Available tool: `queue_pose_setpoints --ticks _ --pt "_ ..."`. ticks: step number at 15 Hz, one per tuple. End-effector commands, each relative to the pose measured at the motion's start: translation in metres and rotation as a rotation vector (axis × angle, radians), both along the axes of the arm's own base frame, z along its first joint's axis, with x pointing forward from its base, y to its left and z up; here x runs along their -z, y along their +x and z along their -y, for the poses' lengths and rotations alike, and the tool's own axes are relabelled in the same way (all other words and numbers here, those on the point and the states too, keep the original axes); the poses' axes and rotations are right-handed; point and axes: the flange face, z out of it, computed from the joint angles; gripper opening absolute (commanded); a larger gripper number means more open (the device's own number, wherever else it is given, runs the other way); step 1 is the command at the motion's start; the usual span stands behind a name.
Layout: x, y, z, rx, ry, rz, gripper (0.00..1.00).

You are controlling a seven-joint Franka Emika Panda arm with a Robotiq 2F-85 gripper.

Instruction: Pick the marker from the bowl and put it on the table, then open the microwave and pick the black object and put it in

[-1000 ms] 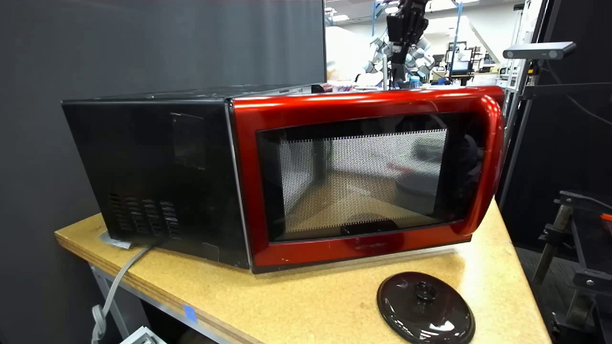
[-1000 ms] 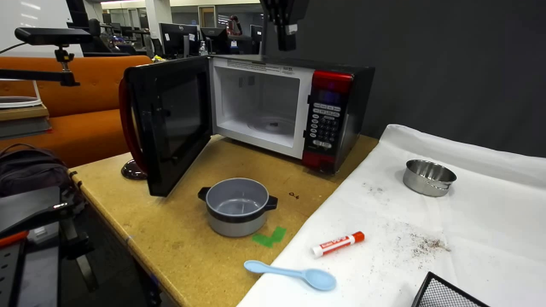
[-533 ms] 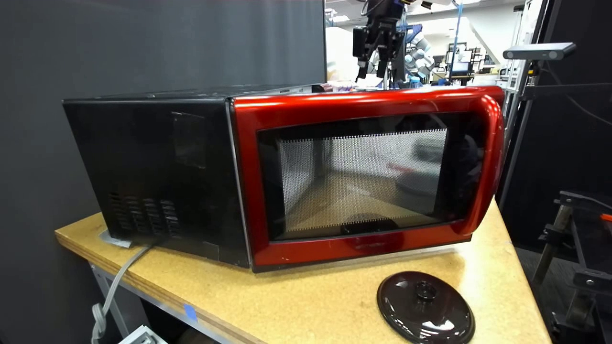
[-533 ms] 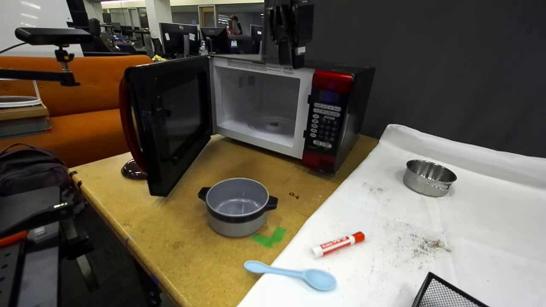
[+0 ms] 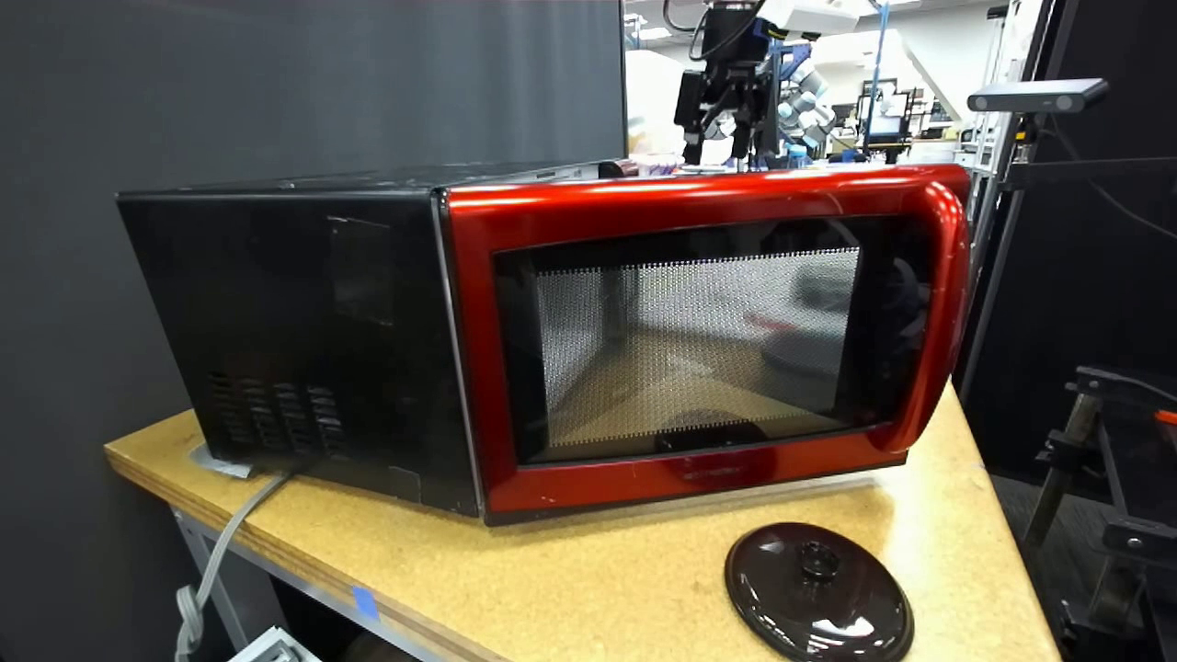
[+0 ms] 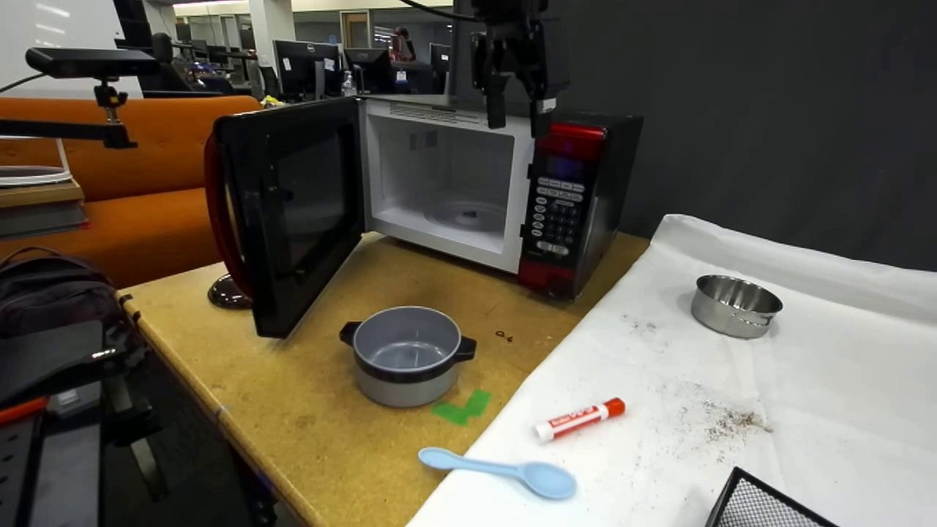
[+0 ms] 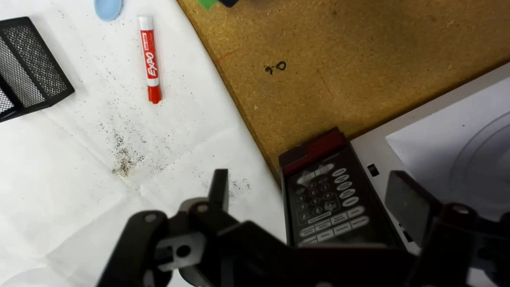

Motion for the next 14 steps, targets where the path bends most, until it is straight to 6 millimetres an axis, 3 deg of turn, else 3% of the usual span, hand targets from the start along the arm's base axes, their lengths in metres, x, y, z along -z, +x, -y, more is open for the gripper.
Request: queue_pose_setpoints --ticks 1,5,10,14 --pt "-0.001 0.001 -0.001 -0.002 0.0 0.0 1.0" --pt "0.002 0.003 -0.001 -0.001 0.009 -0.017 1.0" --pt "0.023 -0.001 0.04 0.058 0.036 -0.076 1.0" --pt "0.039 -0.005 0.06 -0.033 0.078 -0.096 1.0"
